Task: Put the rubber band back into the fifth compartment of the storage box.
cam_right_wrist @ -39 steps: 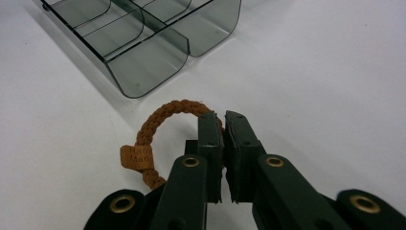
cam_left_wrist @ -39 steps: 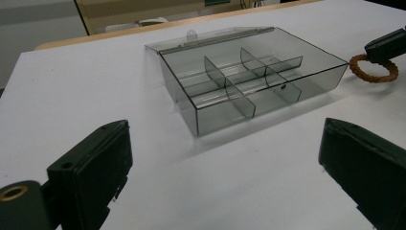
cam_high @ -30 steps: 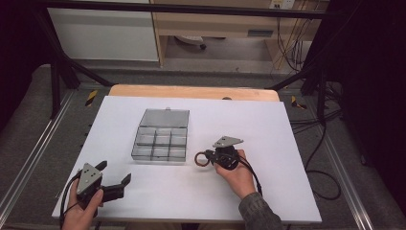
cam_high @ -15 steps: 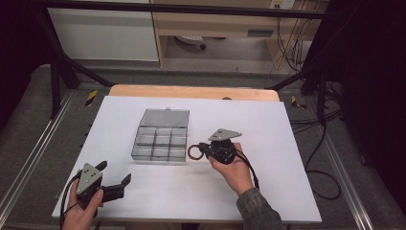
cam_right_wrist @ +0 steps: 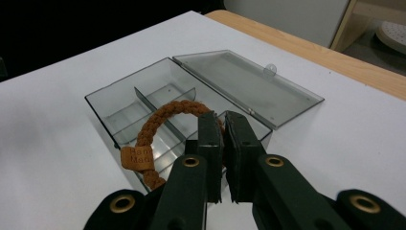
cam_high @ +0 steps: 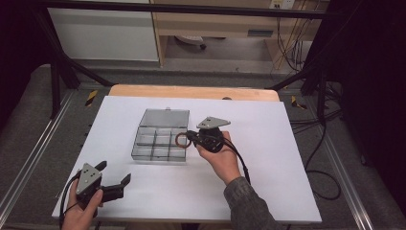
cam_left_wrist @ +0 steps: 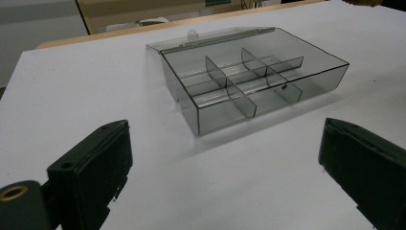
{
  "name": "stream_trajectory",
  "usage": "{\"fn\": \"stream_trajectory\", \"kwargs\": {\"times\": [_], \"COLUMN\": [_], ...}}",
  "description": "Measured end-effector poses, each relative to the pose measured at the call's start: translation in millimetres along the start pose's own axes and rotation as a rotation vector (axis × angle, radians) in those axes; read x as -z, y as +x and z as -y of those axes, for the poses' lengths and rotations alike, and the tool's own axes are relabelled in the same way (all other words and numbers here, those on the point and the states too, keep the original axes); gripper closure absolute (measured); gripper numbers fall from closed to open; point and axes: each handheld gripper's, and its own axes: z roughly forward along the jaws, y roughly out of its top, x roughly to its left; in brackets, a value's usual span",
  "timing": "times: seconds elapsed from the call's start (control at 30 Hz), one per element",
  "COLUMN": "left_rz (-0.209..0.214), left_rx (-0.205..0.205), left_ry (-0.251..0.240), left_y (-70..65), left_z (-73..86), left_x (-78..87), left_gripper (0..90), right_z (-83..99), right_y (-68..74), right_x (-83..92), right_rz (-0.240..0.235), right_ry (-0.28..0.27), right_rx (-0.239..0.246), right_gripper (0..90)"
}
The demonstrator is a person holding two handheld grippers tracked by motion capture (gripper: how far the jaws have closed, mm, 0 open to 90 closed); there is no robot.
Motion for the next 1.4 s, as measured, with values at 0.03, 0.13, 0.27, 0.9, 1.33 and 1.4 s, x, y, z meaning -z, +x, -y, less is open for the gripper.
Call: {"fn": "stream_trajectory", "kwargs": {"times": [0.03,0.13,0.27,0.9,1.33,1.4], "left_rz": [0.0,0.0,0.001,0.002,0.005,0.005], "left_rx": [0.001,0.005,0.008,0.01,0.014,0.014], "left_ry": [0.0,0.0,-0.001,-0.003,-0.006,-0.006], "left_y": [0.2,0.8,0.6,1.0,0.7,0.7], "left_z": [0.0,0.1,0.2,0.0,-0.5,-0.5], "left_x": [0.0,0.0,0.3,0.6,1.4,1.4], "left_gripper": [4.4,4.4,4.4,4.6,4.5,4.5], "right_z": [-2.2,-7.7,-13.9,-31.1,-34.9,-35.7], "right_y": [0.1,0.4,3.1,14.0,17.8,18.2], "right_x": [-1.9,-8.0,-16.5,-51.0,-62.7,-64.4], "right_rz": [-0.001,-0.001,-0.002,-0.009,-0.007,-0.006], "right_ry": [-0.003,-0.01,-0.019,0.001,0.013,0.019], "right_rx": [-0.001,0.004,0.008,0.048,0.056,0.063], "right_gripper": [85.7,85.7,85.7,85.7,85.7,85.7]}}
